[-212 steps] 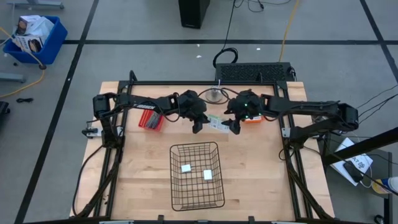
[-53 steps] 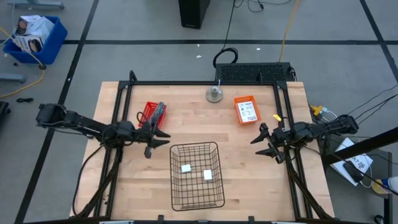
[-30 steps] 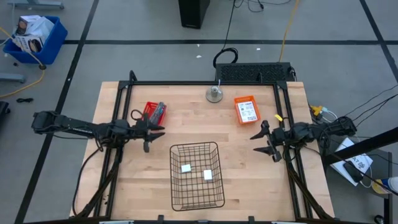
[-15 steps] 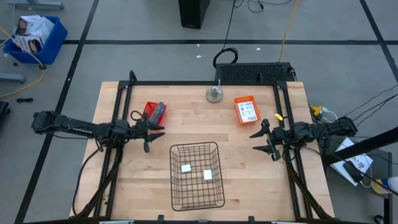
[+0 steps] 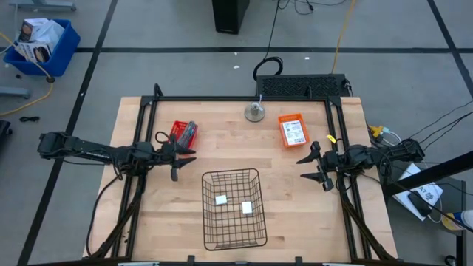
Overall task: Pick and place items into bin
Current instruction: Return to Home Position
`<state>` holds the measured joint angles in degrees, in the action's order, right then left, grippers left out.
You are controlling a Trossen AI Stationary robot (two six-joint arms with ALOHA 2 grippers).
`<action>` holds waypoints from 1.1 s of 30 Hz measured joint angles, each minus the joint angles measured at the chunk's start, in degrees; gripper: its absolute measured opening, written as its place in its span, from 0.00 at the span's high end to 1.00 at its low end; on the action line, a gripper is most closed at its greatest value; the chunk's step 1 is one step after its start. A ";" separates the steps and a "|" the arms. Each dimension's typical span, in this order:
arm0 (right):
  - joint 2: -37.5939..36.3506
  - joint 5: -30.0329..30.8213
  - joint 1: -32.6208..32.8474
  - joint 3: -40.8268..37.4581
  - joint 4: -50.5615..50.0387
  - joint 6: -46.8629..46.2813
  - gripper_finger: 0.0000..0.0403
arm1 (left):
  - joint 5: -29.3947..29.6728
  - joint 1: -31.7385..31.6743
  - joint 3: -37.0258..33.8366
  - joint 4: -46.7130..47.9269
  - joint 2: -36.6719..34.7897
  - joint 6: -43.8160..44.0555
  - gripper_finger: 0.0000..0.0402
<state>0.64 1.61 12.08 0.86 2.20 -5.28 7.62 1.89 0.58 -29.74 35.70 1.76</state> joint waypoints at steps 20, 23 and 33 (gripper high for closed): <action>0.00 0.00 0.00 0.00 0.07 -0.01 0.44 | -0.02 0.00 0.02 -0.04 0.00 0.00 0.71; 0.00 0.00 0.00 0.00 0.07 0.00 0.43 | -0.02 0.00 0.02 -0.04 0.00 0.00 0.71; 0.00 0.00 0.00 0.00 0.09 0.00 0.42 | -0.02 0.00 0.04 -0.04 0.02 0.00 0.71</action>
<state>0.64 1.61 12.08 0.86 2.28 -5.28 7.60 1.89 0.62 -29.78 35.73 1.76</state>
